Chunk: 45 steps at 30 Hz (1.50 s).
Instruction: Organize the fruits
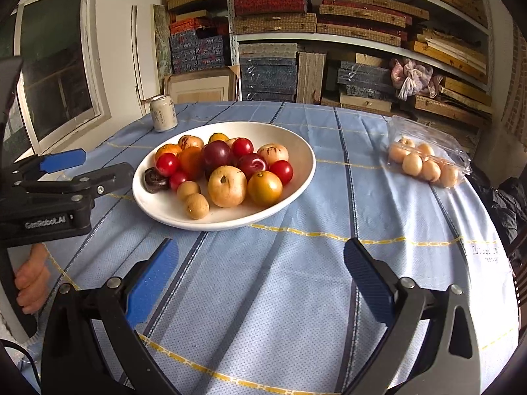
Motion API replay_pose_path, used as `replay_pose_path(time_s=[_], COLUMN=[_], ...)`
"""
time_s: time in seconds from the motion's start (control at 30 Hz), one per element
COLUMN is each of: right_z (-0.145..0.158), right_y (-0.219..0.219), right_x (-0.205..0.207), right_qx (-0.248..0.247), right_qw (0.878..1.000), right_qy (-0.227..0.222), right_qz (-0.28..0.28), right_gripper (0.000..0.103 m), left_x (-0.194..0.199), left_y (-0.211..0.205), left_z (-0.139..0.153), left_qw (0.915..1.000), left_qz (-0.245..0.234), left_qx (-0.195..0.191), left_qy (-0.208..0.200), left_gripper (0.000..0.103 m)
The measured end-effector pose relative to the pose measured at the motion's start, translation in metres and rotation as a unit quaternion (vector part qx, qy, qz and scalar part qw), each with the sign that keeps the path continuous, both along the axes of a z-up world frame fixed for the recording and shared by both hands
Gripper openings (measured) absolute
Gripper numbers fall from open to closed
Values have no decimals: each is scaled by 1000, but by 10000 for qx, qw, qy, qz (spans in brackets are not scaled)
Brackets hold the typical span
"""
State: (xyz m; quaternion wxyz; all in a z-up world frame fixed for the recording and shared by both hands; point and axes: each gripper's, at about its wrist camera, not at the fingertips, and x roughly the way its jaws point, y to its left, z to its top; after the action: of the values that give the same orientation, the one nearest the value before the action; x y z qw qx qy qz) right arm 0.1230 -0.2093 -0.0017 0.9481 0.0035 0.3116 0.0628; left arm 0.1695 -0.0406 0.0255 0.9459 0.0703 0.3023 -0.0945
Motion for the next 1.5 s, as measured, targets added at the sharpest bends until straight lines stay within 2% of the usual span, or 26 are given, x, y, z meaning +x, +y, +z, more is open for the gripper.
replay_pose_path(time_s=[0.43,0.67,1.13,1.5], right_z=[1,-1,-1,2], right_y=[3,3,3,3], right_x=[5,6,6,5], right_qx=[-76,-117,-118,-135], right_qw=[9999,9999,9999,9999], right_qy=[-21,6,-5,-29], right_qz=[94,86,76,95], right_gripper=[98,98,98,98], left_x=[-11,-13,-14,-11], left_y=[-15,-17,-16,-14], left_z=[-2,0,1,1], left_qw=[9996,9993,9996,9998], left_qz=[-253,-354,-203,-190], left_qx=[150,70,83,55], left_qy=[-21,-33,-148,-81], left_gripper=[99,99,99,99])
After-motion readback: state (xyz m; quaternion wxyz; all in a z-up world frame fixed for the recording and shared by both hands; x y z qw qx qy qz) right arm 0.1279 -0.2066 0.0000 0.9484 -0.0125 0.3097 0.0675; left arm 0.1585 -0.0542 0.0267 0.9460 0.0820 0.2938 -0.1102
